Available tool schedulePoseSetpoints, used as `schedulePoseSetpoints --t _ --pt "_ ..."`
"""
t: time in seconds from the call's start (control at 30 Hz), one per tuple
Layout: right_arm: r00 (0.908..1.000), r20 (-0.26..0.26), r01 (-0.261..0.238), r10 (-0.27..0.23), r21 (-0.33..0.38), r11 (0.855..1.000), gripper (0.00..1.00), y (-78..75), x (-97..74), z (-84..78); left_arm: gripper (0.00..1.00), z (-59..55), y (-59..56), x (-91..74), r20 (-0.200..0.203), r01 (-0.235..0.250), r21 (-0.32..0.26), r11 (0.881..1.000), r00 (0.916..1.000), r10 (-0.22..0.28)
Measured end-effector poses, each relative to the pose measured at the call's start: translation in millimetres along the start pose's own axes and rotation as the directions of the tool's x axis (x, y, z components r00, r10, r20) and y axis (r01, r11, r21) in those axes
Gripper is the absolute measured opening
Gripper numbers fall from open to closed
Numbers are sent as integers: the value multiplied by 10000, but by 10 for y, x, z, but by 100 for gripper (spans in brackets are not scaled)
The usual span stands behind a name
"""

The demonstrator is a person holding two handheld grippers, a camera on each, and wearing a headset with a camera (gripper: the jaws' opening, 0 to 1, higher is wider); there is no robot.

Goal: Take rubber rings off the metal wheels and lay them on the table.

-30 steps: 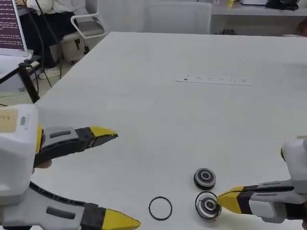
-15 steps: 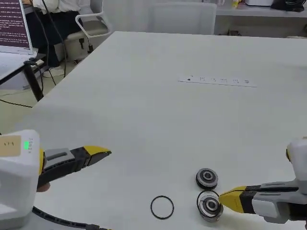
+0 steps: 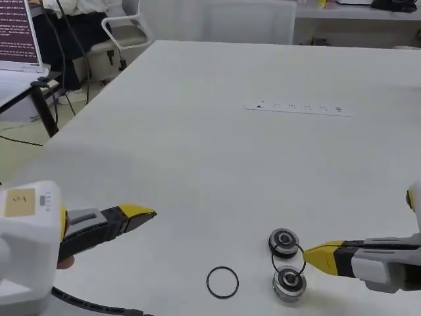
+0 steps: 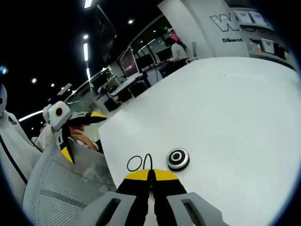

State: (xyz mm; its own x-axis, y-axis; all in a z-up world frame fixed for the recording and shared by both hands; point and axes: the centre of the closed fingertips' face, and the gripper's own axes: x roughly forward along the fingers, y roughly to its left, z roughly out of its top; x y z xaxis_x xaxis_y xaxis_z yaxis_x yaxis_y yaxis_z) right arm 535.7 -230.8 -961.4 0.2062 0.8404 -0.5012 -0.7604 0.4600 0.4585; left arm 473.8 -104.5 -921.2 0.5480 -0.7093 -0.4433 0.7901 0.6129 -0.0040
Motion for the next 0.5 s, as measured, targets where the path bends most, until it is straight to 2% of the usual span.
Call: schedulePoseSetpoints --t 0.4,0.5 --pt "9967 804 -137 140 -40 9999 0 144 -8 278 92 12 0 6 92 19 -46 10000 10000 -18" --pt "9943 963 -450 469 -214 9988 0 262 49 363 91 21 -7 10 139 63 -54 10000 9999 -62"
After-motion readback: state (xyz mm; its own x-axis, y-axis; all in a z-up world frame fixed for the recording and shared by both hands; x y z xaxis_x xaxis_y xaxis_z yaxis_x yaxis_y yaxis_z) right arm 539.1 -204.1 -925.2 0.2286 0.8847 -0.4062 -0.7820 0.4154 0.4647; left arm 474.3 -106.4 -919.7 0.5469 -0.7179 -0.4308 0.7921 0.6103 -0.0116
